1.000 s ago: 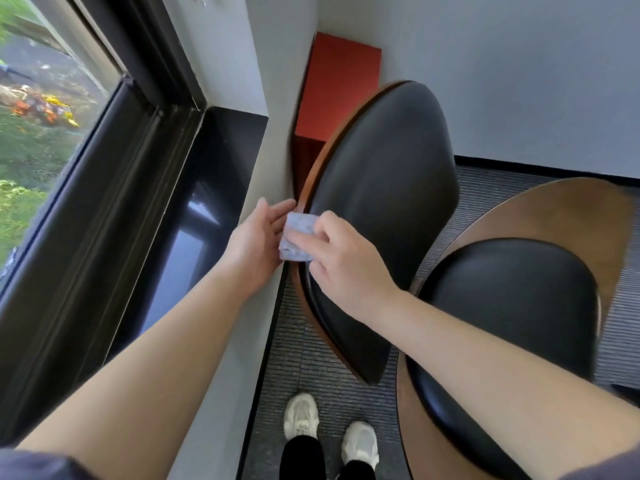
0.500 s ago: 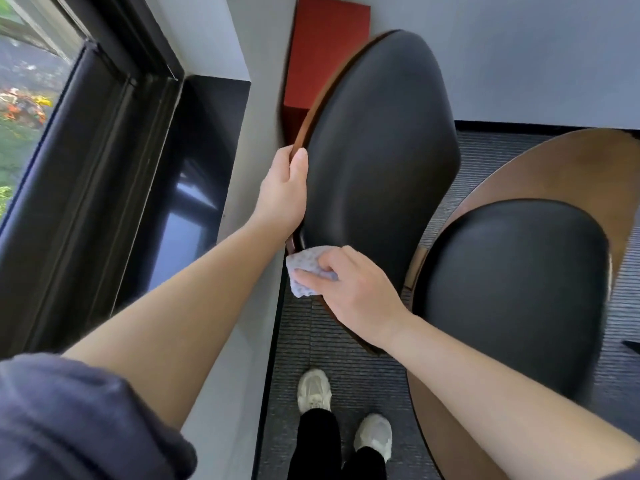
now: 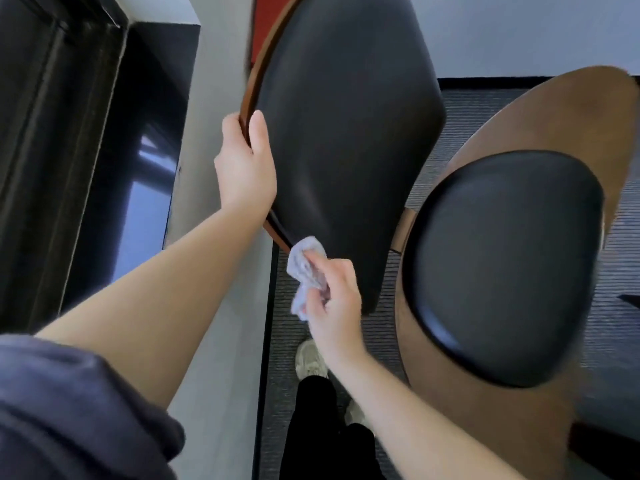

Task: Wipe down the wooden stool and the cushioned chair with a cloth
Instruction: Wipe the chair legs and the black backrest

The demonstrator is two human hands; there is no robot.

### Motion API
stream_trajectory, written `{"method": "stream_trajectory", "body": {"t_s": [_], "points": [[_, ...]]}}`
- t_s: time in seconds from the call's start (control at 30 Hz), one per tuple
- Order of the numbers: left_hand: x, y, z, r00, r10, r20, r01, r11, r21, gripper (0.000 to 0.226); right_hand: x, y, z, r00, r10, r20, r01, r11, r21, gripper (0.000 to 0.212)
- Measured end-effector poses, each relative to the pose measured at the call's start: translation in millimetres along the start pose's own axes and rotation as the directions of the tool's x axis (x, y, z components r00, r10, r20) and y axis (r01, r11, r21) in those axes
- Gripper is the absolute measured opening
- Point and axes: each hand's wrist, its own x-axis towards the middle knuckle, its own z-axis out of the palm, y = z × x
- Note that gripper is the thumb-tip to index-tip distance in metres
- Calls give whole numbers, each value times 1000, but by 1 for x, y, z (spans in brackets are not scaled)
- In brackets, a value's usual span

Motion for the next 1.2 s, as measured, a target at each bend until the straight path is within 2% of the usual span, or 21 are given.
{"method": "stream_trajectory", "body": {"t_s": [0.07,0.13,0.23,0.37,0.43,0.5,0.63,0.67,0.73,0.8,0.83,0.9,1.0,1.07,1.2], "points": [[2,6,-6,997,-19,70,15,998,66,41,-2,-21,21,948,281,-147,-240,940,243,40],[4,9,-11,990,-44,137,27,992,125,45,6,-45,39,865,464,-190,-359,838,410,34],[5,9,-13,984,-58,169,28,984,174,48,20,-64,51,797,574,-188,-396,732,555,29],[3,6,-8,991,-41,127,18,983,181,48,23,-49,57,657,713,-244,-472,642,605,26],[2,3,-6,995,-29,96,13,986,168,47,21,-30,56,563,776,-284,-497,593,633,24],[2,0,-3,999,-1,52,-6,989,147,45,19,-16,53,496,819,-290,-501,542,675,24],[-1,-4,3,997,46,-65,-40,996,84,40,18,-1,50,523,804,-284,-499,558,663,32],[-2,-4,5,995,43,-86,-38,998,58,39,18,4,49,504,815,-286,-506,547,667,33],[-5,-4,9,991,39,-126,-41,999,-8,41,21,22,45,420,849,-319,-532,516,672,34],[-7,-8,12,979,106,-172,-111,994,-24,45,22,40,41,363,870,-332,-566,489,664,35],[-8,-11,13,963,188,-192,-188,982,15,47,21,48,40,353,876,-328,-584,480,655,34],[-10,-19,13,902,391,-184,-355,913,199,49,17,64,39,303,896,-324,-616,444,651,27],[-10,-30,17,779,622,-84,-511,706,491,46,15,98,30,170,946,-275,-623,320,714,29],[-10,-33,19,742,669,-39,-539,629,560,43,15,120,23,115,961,-250,-652,263,711,27],[-12,-33,19,739,673,-46,-518,610,600,43,19,146,11,74,973,-218,-706,205,678,26]]}}
